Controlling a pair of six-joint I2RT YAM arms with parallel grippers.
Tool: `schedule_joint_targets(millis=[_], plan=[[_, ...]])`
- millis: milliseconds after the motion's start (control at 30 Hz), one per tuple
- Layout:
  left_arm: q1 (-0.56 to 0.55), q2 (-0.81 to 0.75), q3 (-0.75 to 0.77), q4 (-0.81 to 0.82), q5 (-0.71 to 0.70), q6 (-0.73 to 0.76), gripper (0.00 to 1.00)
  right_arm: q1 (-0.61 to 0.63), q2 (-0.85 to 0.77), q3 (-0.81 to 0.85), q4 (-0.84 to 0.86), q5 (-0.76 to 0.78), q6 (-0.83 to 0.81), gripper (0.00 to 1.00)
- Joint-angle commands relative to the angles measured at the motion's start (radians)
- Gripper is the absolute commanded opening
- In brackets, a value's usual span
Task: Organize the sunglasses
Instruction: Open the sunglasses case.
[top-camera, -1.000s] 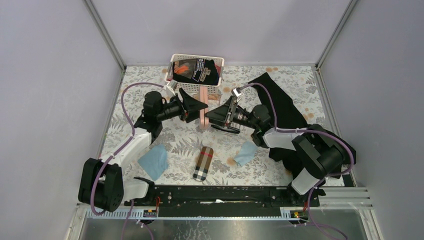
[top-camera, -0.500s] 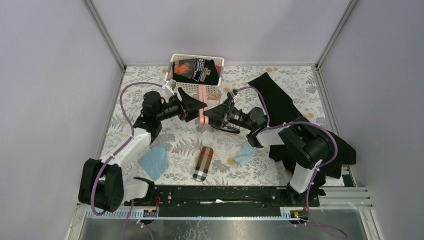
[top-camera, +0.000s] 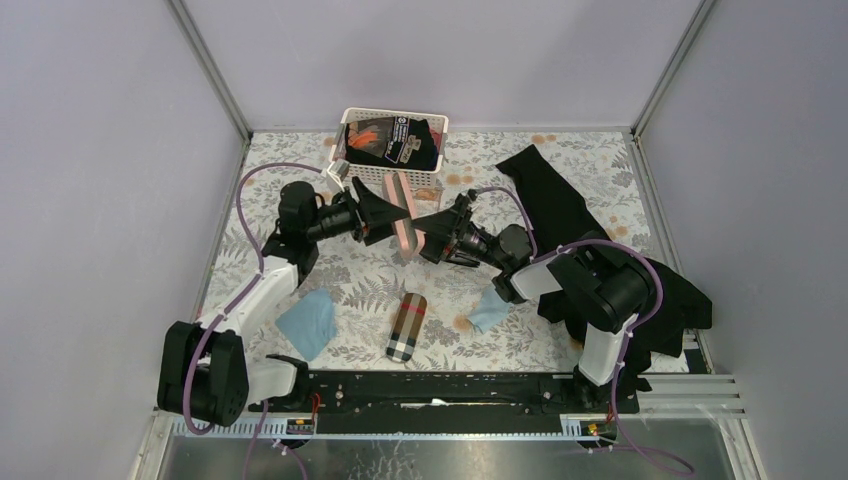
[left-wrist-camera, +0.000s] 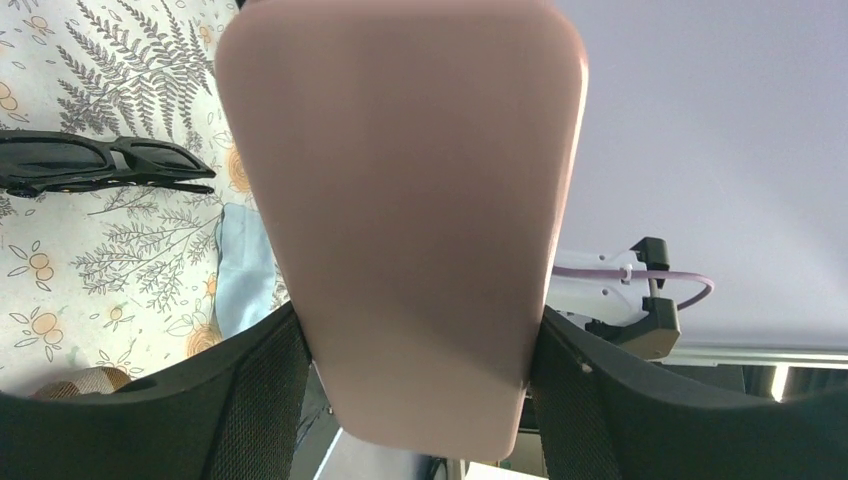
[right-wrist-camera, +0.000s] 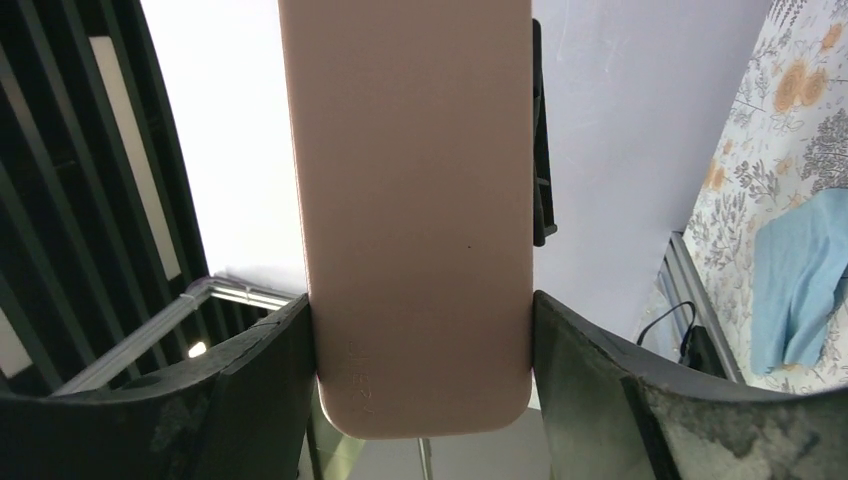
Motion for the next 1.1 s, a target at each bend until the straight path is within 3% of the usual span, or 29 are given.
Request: schedule_joint_targets(millis=[0,500,1067], plan=[[0.031,-0.063,0.029,0.128,0.114,0.085,0.00,-0.004,0.008,-0.034,0.103,0.071,0.132,0.00],[0.051,-0.079,-0.022,0.207,0.145,0.059,0.00,-0.003,0.021,-0.042,0.105,0.104,0.220,0.00],[0.052,-0.123,-0.051,0.180,0.148,0.107,0.00,0.000,0.055,-0.038,0.105,0.122,0.315,0.00]])
